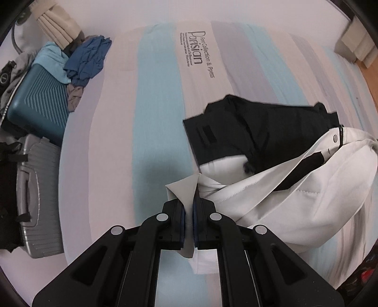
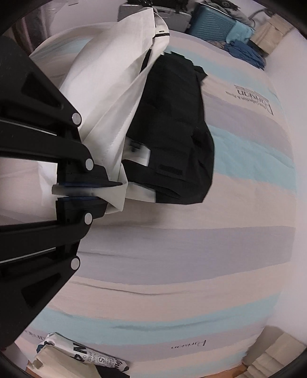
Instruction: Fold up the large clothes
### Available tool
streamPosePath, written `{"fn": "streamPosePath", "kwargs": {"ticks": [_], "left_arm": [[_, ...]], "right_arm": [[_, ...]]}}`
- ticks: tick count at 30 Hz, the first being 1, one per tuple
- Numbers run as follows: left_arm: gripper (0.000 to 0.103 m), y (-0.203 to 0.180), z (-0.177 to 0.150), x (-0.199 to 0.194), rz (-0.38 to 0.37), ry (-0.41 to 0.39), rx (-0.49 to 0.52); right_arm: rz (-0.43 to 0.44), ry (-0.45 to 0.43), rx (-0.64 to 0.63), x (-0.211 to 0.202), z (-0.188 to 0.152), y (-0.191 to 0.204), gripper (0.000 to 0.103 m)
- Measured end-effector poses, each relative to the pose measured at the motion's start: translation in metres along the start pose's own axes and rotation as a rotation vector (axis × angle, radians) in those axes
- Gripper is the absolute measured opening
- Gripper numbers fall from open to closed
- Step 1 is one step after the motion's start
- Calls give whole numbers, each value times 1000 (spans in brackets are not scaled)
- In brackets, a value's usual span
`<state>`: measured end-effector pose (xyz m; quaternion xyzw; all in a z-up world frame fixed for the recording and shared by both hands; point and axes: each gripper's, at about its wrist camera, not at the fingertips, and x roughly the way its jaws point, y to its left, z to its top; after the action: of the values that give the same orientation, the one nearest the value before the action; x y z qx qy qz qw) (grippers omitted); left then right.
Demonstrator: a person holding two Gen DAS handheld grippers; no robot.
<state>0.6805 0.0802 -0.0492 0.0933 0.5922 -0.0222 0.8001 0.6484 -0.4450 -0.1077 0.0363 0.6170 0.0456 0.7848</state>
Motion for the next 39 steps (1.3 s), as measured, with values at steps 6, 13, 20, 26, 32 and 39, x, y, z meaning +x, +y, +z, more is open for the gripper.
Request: {"fn": "streamPosePath", "kwargs": {"ticks": [6,13,20,26,32,39], "left_arm": [[4,-5,37,23,5,-13,12],[4,-1,71,58,0,12,-10],[4,2,87,100,10,47,-20],[5,1,92,134,5,55,-21],[5,0,90,155,-5,43,-24],[7,-1,85,174,-13,22,-55]], "right_arm": [[-37,-5,24,25,31,-6,4],[-55,-18,27,49,67,-7,4],[-65,-5,20,80,91,-8,4],[-76,16,29,112,100,-8,4],[-90,22,28,135,100,-5,4],[-107,10,29,151,98,-1,4]]}}
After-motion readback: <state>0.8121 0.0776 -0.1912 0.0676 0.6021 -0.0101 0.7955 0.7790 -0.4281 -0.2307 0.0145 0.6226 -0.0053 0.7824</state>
